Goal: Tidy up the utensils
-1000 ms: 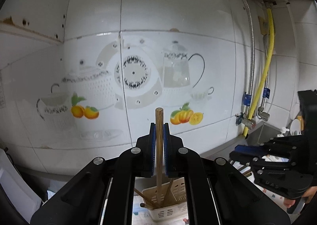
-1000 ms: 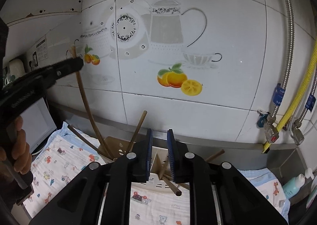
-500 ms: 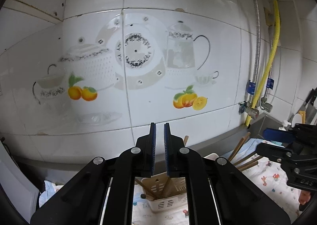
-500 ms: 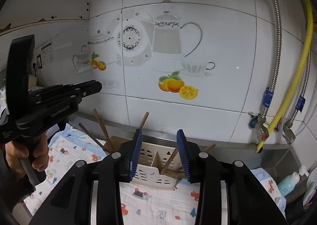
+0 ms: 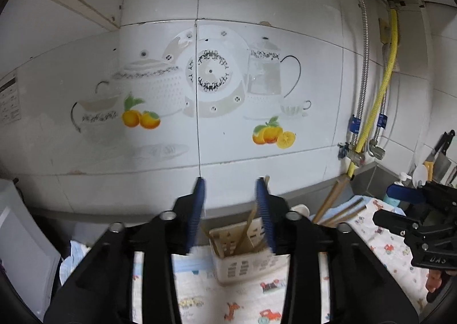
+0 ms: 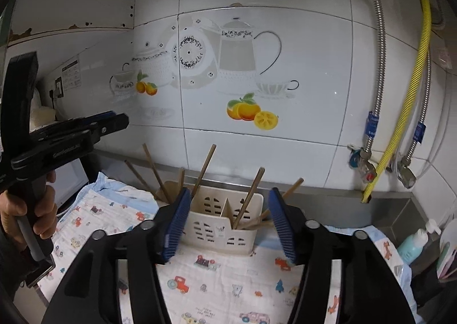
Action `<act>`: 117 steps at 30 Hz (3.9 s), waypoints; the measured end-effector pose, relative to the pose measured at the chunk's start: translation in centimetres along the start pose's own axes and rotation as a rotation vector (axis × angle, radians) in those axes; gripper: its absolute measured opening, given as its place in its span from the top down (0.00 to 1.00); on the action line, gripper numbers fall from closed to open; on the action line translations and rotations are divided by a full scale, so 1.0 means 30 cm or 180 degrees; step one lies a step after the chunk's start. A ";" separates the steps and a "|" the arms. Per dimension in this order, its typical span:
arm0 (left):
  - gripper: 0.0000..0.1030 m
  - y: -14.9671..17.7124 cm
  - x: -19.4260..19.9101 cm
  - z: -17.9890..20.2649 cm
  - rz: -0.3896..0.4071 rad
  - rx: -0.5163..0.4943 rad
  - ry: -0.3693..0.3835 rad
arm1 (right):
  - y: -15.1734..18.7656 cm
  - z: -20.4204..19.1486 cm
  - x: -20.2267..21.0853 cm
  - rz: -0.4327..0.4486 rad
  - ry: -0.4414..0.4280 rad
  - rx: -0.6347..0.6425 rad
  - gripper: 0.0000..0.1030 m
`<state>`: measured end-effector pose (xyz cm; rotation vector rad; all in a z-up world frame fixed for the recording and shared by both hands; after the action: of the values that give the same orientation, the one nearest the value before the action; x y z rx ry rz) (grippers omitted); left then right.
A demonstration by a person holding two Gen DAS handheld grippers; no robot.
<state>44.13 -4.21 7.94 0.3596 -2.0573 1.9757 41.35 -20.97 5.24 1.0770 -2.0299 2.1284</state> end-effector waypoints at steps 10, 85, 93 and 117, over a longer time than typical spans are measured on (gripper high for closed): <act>0.41 0.203 0.115 -0.041 -0.0218 0.0054 -0.0028 | 0.123 -0.059 0.084 -0.0024 0.0033 -0.0052 0.27; 0.05 0.758 0.704 -0.283 -0.0542 0.0258 -0.0727 | 0.611 -0.384 0.427 0.0049 0.0432 -0.0290 0.07; 0.05 0.752 0.719 -0.280 -0.0518 0.0276 -0.0714 | 0.599 -0.393 0.448 0.0086 0.0441 -0.0267 0.07; 0.05 0.743 0.743 -0.265 -0.0474 0.0293 -0.0668 | 0.589 -0.418 0.453 0.0089 0.0421 -0.0200 0.07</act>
<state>15.51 4.78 -4.60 0.7460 -1.9958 2.0206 17.20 -18.69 -2.89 0.8802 -2.0482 2.0726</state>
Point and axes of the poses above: each gripper's, at about its wrist camera, not at the fingertips, and x roughly against the way its jaws point, z to its right, y to its underside, the point moved 9 cm from there along -x, roughly the way its jaws point, and after that the axes turned 9 degrees about -y, right-handed, at the moved point
